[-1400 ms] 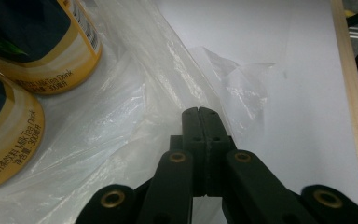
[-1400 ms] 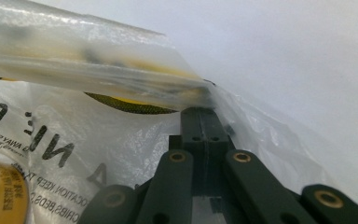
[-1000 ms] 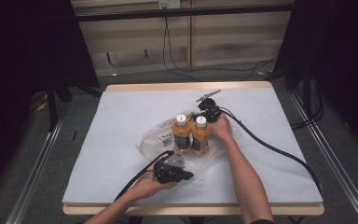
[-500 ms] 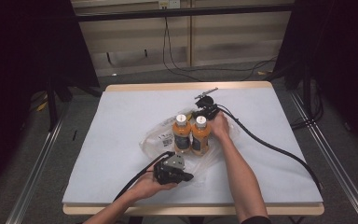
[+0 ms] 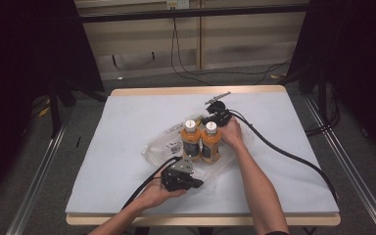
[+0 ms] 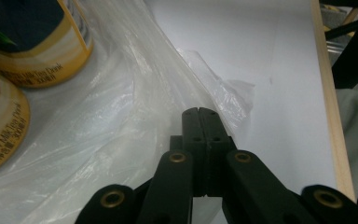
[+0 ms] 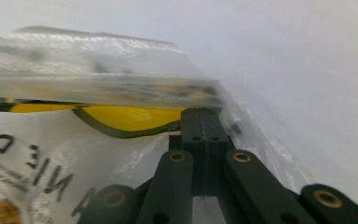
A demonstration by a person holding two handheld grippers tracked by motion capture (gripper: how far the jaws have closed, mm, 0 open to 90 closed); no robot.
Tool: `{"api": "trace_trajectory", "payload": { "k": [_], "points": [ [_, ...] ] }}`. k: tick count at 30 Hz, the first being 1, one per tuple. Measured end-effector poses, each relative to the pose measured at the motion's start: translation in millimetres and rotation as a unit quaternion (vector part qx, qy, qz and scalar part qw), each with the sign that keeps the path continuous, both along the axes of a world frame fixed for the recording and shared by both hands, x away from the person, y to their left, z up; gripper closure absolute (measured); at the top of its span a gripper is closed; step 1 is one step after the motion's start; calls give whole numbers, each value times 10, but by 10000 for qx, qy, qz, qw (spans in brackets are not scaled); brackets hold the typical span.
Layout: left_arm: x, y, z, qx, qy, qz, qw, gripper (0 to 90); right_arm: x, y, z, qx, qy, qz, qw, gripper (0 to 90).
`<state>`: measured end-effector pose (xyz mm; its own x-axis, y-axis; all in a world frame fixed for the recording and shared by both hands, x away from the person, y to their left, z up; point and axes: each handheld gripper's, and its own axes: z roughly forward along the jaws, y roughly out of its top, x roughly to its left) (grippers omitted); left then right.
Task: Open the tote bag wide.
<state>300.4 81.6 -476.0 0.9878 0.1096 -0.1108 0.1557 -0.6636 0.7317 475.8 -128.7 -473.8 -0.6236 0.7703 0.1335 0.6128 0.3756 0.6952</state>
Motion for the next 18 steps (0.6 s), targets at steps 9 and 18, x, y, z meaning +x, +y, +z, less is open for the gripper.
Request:
{"api": "trace_trajectory", "payload": {
  "k": [9,18],
  "points": [
    [51,64,93,-269,-9,356,9990,900,-138,-138,230,211,-147,73,9996,900],
    [86,139,219,-517,-146,449,9975,900,-348,-300,435,452,-413,162,9980,900]
  ]
}}
